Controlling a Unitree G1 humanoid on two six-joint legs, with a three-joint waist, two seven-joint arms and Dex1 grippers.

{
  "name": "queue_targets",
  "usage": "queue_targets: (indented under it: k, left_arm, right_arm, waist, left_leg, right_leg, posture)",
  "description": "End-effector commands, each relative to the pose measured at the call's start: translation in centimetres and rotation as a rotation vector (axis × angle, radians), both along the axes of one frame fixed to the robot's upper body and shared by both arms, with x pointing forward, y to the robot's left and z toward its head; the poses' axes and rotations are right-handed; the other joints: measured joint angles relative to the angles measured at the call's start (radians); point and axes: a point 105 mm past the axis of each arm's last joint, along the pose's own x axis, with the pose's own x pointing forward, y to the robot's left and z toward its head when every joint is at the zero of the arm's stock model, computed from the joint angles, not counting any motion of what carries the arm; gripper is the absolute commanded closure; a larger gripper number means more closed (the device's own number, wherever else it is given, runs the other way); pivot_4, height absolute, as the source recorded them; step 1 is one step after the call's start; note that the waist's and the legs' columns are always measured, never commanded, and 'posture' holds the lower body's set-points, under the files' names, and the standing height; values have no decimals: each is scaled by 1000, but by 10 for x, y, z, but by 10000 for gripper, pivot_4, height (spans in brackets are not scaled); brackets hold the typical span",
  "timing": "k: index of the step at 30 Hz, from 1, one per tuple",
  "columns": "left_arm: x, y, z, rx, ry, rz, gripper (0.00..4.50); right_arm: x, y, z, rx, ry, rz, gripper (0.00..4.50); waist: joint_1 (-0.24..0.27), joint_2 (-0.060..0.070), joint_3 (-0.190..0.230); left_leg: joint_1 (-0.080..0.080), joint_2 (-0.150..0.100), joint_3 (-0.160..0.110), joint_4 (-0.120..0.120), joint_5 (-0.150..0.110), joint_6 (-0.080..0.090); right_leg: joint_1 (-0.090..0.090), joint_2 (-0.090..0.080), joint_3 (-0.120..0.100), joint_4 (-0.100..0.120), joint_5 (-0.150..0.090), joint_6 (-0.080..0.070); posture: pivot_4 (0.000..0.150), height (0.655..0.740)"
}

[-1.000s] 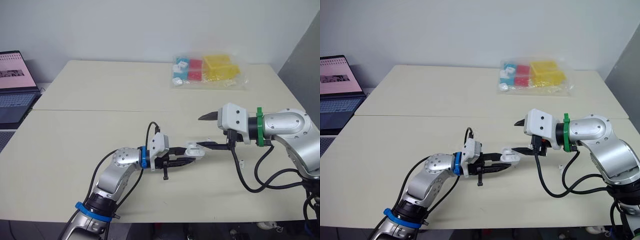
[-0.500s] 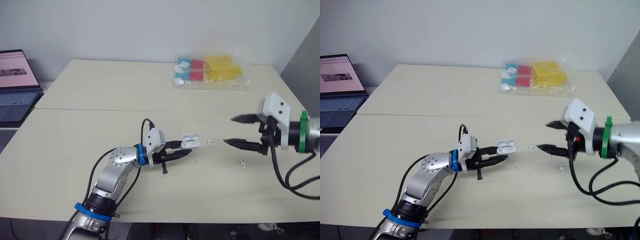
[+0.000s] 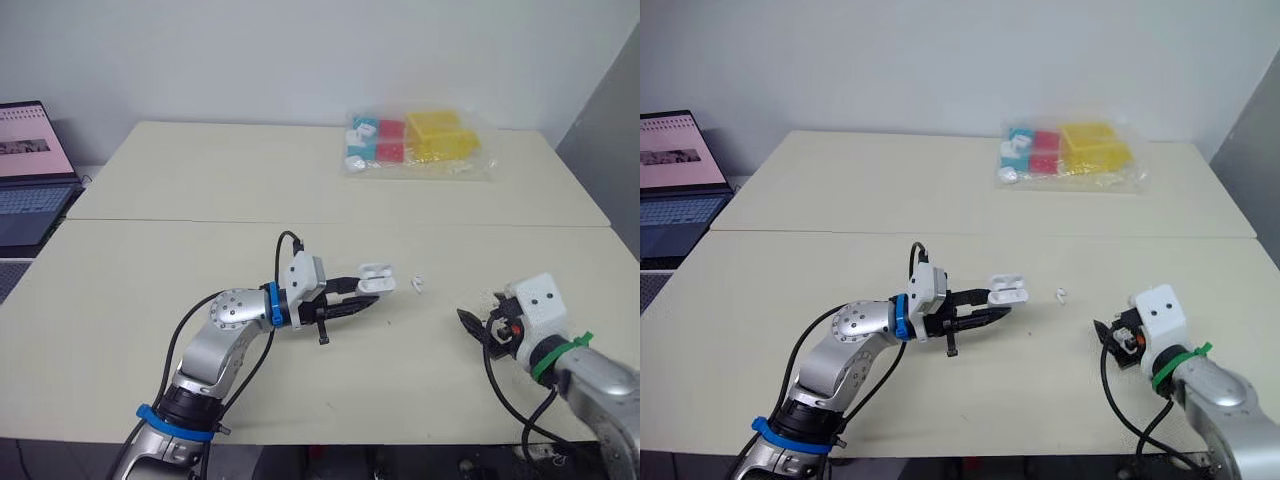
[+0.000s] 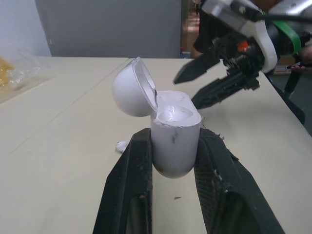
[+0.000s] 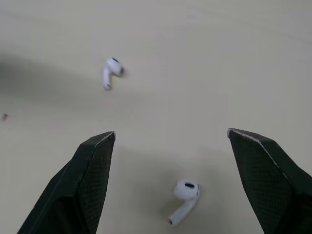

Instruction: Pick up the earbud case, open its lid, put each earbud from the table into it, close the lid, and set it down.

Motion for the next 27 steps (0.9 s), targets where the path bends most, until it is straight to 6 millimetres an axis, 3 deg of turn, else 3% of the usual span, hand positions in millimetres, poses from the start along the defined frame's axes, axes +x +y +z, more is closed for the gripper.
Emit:
queue_targets:
  k: [1,8,18,21,27]
  left_arm:
    - [1,-1,12,-20,-36,-16,37069]
    - [1,-2,15,-17,-45,-20,37069]
    - [2,-3,18,-12,-65,-18,37069]
    - [3,-3,18,-11,-66,-16,37069]
    - [3,-1,15,-5,-66,-10,37069]
  right_arm:
    - [-1,-16,0,0,-38,-103,6510]
    - [3,-24,-9,74,-28,-158,6510]
    - [6,-12,-27,170,59,-142,6510]
    - [4,-9,-30,186,86,-142,12136]
    - [0,-4,-30,202,106,-123,33299]
  waist:
    - [0,0,0]
    - [-1,0,0]
    - [-1,0,0]
    - [-2,0,0]
    - [-2,0,0]
  left_leg:
    - [0,0,0,0,0,0]
    - [0,0,0,0,0,0]
    - [0,0,0,-3,0,0]
    - [1,0,0,-4,0,0]
    - [1,0,-1,-6,0,0]
  right_leg:
    - [0,0,0,0,0,0]
    - [0,0,0,0,0,0]
    - [0,1,0,-1,-1,-1]
    - [0,1,0,-1,-1,-1]
    - [0,1,0,-1,-1,-2]
  posture:
    - [1500,7364]
    - [1500,7364]
    - [1500,7364]
    - [1500,7364]
    - [1500,7364]
